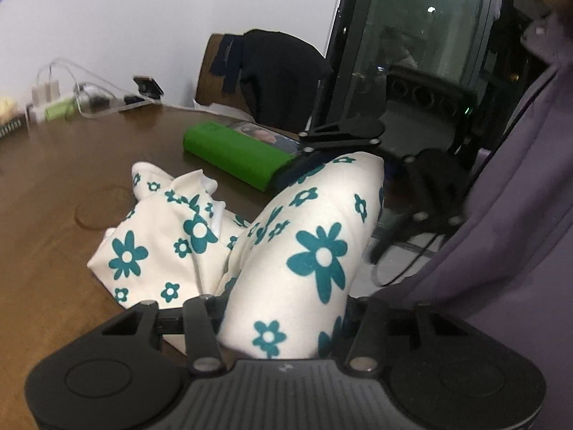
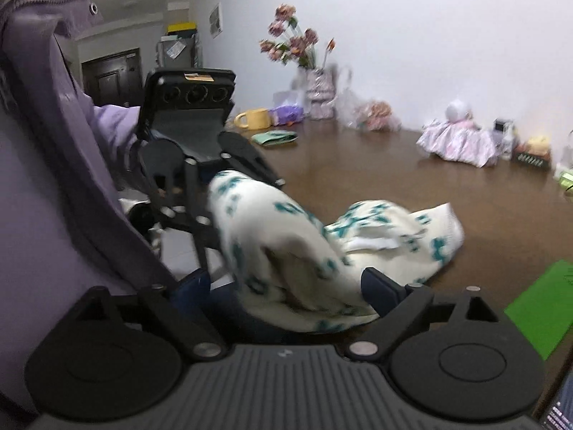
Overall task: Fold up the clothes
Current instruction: 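Lift the shirt edge with both grippers and fold it over the bundle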
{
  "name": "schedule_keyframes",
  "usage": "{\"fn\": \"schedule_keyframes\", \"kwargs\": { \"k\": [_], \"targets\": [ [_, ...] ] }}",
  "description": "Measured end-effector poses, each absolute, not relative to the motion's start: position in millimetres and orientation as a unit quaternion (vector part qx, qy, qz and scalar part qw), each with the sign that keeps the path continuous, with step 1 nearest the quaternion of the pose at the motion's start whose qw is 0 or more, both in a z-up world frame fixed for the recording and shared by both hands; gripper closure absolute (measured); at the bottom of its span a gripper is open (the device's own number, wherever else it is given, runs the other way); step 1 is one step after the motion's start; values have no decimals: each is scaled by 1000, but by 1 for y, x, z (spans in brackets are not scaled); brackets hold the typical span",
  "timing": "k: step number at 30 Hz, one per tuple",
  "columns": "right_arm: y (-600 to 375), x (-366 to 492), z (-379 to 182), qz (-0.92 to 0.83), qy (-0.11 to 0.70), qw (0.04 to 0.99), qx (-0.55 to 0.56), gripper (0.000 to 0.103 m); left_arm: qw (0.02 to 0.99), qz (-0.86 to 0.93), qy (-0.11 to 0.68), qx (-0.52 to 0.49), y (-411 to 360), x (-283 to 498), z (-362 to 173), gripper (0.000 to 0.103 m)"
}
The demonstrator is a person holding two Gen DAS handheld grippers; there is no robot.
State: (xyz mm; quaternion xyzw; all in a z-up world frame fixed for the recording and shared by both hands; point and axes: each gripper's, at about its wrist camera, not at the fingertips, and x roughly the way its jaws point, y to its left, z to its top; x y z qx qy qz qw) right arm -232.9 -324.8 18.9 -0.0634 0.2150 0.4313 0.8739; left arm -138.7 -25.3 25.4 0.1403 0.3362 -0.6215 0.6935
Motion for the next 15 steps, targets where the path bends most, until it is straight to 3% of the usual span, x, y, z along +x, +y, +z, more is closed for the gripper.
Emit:
{"fn": "schedule_keyframes", "kwargs": {
  "k": [3,6,9,12,15],
  "targets": [
    [-323,-230,11,435,207,874,-59,12,674,-632,368,107,-26,-131,26,55],
    [-319,-225,8,458,204,865,-41,30,669,-625,395,80,-25,-124,26,51],
    [-328,-214,1,465,218,858,32,49,688,-602,404,34,-16,-111,30,40],
    [-344,-201,-5,449,248,848,133,53,714,-580,391,-8,-6,-100,35,30],
    [-354,-189,-10,433,274,835,200,53,740,-558,373,-49,4,-92,38,30]
  ]
}}
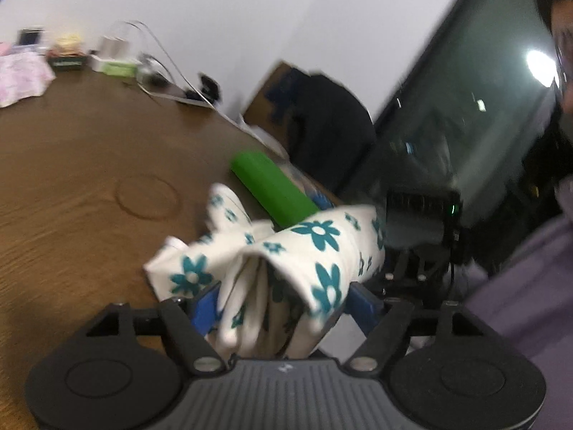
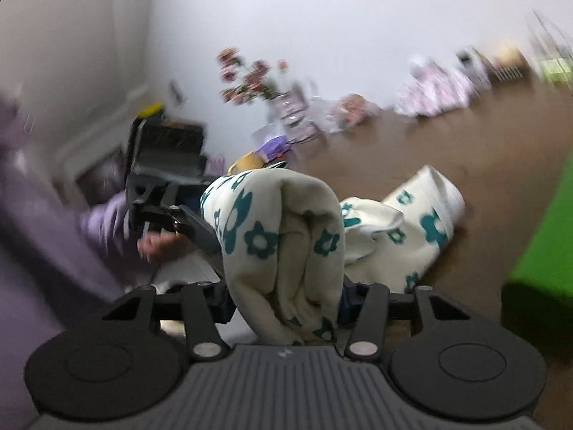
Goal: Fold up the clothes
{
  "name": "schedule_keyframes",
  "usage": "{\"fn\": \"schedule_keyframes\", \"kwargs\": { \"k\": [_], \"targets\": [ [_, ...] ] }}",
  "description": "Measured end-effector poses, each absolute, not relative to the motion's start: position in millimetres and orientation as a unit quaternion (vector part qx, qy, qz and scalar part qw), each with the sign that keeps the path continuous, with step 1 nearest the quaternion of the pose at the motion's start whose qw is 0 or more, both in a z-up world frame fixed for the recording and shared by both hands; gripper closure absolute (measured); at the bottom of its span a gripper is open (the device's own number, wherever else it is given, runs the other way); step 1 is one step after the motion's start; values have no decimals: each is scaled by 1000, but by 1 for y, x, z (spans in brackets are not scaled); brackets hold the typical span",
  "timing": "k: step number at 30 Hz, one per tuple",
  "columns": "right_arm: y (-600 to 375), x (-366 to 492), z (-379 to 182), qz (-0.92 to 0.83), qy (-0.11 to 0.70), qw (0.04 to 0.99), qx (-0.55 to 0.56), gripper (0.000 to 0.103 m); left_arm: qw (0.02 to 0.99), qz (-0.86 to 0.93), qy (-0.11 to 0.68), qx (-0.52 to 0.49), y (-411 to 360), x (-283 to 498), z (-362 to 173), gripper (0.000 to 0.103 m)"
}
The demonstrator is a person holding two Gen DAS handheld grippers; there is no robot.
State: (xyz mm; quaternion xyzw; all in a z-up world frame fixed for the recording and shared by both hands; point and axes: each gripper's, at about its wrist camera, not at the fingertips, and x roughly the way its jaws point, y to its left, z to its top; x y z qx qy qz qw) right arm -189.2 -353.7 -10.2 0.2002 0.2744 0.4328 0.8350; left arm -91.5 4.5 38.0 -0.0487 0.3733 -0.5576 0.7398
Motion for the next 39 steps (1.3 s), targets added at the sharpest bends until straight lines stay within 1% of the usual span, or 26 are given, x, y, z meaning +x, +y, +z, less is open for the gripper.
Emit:
{"fn": "schedule_keyframes", "kwargs": {
  "k": [4,7,9,12,13,15,17,18,19,20,22,24,26,27,28,30,32,34,37,39],
  "targets": [
    [-360,-170,-11,415,305,820,250,53,777,-510,362,-73,10,-89,37,29],
    [-360,-153,-9,400,329,811,273,53,796,-481,355,-89,12,-89,34,33],
    [-360,-145,-5,396,337,804,290,53,797,-477,351,-116,16,-87,33,35],
    [-360,-137,-1,381,347,801,305,53,802,-465,345,-145,20,-83,31,35],
    [-360,-137,-1,372,346,806,303,50,806,-456,345,-149,19,-81,29,35],
    [-359,-140,1,350,338,824,292,47,809,-441,355,-162,18,-76,23,35],
    [-356,-152,12,314,302,867,242,38,809,-431,361,-170,16,-73,17,34],
    [-352,-160,17,295,278,890,209,29,812,-426,361,-169,16,-73,14,32],
    [-349,-168,22,277,252,911,174,22,815,-420,360,-169,17,-72,12,31],
    [-346,-174,24,264,231,925,146,21,818,-416,360,-170,17,-72,11,31],
    [-343,-176,23,258,216,934,122,19,823,-406,359,-170,17,-70,9,30],
    [-342,-167,18,263,227,927,144,20,829,-397,357,-167,15,-69,11,31],
    [-341,-157,10,267,245,915,178,26,843,-381,349,-153,15,-71,14,32],
    [-341,-153,6,270,254,908,196,37,850,-371,346,-143,16,-73,16,32],
    [-341,-151,2,272,261,899,221,50,856,-363,343,-132,18,-76,18,32],
    [-342,-150,-6,269,270,885,269,60,864,-355,333,-125,30,-82,23,32],
    [-339,-155,-13,244,271,885,292,64,869,-351,321,-135,45,-88,30,32],
    [-339,-159,-23,225,283,861,358,68,874,-348,307,-142,56,-96,39,31],
    [-330,-163,-40,223,308,810,447,69,881,-353,287,-132,52,-106,48,29],
    [-318,-161,-44,236,314,799,455,67,882,-357,285,-116,42,-108,47,29]
  ]
}}
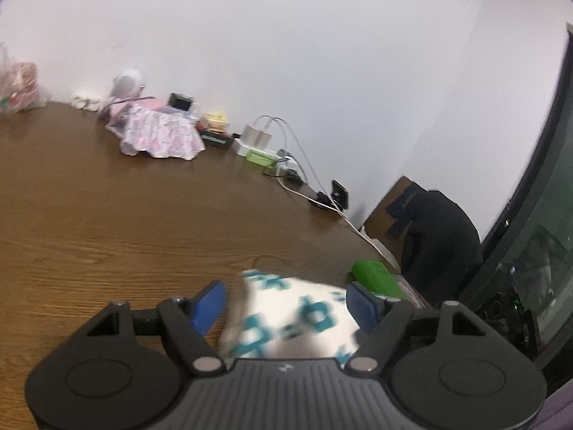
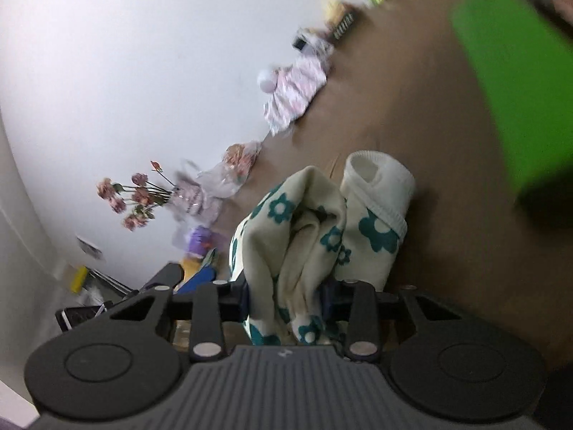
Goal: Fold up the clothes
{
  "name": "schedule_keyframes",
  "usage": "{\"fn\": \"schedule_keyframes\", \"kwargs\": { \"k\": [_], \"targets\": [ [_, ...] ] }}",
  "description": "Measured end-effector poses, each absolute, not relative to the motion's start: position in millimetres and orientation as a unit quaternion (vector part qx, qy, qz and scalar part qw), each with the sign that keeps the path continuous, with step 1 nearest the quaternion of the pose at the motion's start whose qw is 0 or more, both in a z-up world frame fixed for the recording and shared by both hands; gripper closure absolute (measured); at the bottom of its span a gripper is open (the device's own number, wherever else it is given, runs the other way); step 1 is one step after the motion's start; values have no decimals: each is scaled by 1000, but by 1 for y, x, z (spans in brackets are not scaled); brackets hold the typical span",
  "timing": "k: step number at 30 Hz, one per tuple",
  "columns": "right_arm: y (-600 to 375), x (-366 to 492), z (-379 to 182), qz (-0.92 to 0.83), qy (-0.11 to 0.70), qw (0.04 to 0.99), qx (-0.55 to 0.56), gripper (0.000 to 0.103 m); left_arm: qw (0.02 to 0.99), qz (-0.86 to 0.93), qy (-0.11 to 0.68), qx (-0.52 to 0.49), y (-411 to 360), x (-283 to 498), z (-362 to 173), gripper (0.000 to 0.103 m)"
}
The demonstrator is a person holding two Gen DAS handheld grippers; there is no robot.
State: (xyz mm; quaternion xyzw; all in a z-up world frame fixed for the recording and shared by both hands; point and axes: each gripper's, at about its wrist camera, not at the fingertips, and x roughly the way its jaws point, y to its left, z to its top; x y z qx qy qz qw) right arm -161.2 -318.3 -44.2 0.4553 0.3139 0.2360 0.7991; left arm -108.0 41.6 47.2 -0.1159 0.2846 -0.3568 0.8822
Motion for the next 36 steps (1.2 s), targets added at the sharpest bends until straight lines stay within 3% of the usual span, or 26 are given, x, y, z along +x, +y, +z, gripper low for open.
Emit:
{"fn": "schedule_keyframes", "kwargs": {
  "k": [5,7,10,18,21,23,25,28,33,36],
  "targets": [
    [-306,-168,-29,243,299,839,385,53,885,-347,300,-74,22,-110,33,29],
    [-306,-178,-15,224,263,885,313,24,883,-350,302,-85,25,-108,28,29],
    [-307,-177,-4,231,228,919,223,11,879,-355,304,-100,28,-106,23,26],
    [-321,-126,-6,291,257,893,228,5,873,-366,305,-102,29,-98,19,23],
    [-309,-118,-9,305,297,884,194,9,875,-360,311,-94,27,-96,16,24],
    [-314,-117,-16,309,319,863,241,24,876,-356,315,-87,25,-95,15,25],
    [-319,-116,-25,312,339,838,294,49,873,-359,317,-89,24,-95,15,26],
    [-328,-117,-37,309,364,798,368,59,878,-363,305,-64,19,-99,20,27],
    [-337,-121,-44,279,380,776,419,63,888,-362,279,-50,19,-106,31,27],
    [-336,-124,-41,271,376,787,408,58,893,-360,264,-51,21,-111,37,27]
  ]
}}
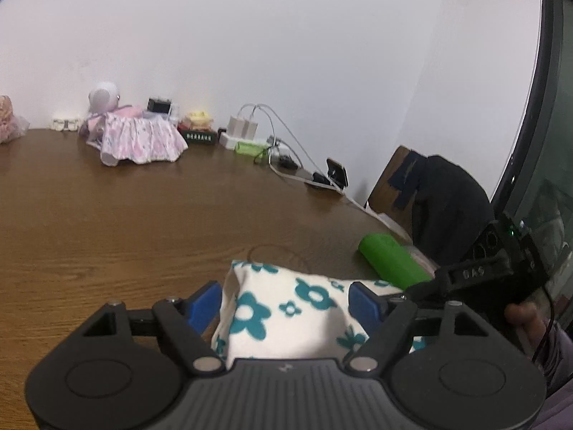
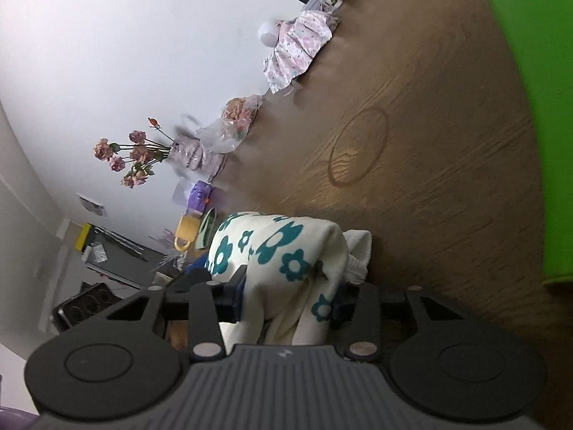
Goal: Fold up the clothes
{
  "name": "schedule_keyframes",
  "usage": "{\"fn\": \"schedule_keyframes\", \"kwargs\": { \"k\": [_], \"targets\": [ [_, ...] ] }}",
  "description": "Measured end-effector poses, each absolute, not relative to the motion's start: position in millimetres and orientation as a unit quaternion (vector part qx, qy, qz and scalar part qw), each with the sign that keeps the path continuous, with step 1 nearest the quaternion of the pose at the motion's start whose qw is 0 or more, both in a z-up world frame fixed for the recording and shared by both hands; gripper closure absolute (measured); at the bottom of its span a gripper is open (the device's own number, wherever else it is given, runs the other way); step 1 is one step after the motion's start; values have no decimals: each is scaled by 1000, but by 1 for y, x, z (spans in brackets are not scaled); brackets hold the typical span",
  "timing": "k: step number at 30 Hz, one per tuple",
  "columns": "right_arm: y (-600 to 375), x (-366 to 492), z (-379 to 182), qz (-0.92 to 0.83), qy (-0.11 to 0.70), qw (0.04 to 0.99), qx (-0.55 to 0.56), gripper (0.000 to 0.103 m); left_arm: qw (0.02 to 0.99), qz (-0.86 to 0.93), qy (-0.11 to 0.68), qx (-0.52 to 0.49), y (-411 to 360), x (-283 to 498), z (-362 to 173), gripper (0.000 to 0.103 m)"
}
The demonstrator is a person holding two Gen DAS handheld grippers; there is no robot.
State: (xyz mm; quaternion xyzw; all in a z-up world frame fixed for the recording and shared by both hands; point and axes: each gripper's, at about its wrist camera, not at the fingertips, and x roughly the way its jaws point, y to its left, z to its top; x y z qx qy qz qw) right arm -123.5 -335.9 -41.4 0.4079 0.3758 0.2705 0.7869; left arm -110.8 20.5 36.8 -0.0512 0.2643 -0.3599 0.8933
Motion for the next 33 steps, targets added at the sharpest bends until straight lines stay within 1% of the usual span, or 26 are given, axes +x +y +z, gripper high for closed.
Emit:
{"fn": "schedule_keyframes", "kwargs": {
  "k": [1,2,4,6,7,9,10,12,14,15,16,18,20,23,27,29,31,32,33],
  "targets": [
    [-334,-125,-39,269,371,795,397,53,896,-361,254,-45,19,-114,39,27],
    [-332,-127,-37,265,367,804,385,50,899,-364,242,-37,18,-118,41,27],
    [-329,-128,-31,257,360,819,365,42,900,-373,224,-22,13,-124,42,27],
    [-328,-129,-30,255,355,825,358,41,894,-386,228,-1,1,-126,39,27],
    [-328,-129,-30,254,353,828,355,40,893,-384,235,14,-5,-126,35,32],
    [-331,-132,-26,240,346,840,343,38,891,-379,246,36,-16,-125,26,32],
    [-332,-134,-24,233,342,846,336,36,891,-379,249,32,-17,-124,24,32],
    [-335,-141,-16,212,324,868,309,36,889,-379,257,19,-17,-121,22,31],
    [-338,-150,-5,182,300,894,279,40,887,-379,265,14,-18,-118,21,30],
    [-337,-155,0,169,287,906,262,56,886,-378,268,14,-18,-117,21,30],
    [-335,-159,5,157,276,916,245,76,885,-377,271,14,-18,-116,21,29],
    [-332,-167,15,137,255,933,214,92,884,-375,279,12,-21,-114,21,29],
    [-323,-172,20,140,238,942,192,96,884,-372,283,12,-23,-113,21,29],
    [-308,-172,21,157,238,944,168,96,888,-367,276,32,-32,-113,21,29],
    [-302,-161,6,129,282,940,140,96,892,-360,267,61,-46,-114,18,29],
    [-305,-154,1,120,294,938,137,96,894,-358,261,69,-51,-115,17,29],
    [-297,-152,-1,113,293,944,107,97,894,-359,259,70,-51,-115,17,29],
    [-293,-151,-1,109,291,946,90,97,894,-360,256,71,-50,-116,19,30],
    [-288,-151,-2,106,290,948,74,97,896,-360,248,74,-48,-118,21,34]
  ]
}}
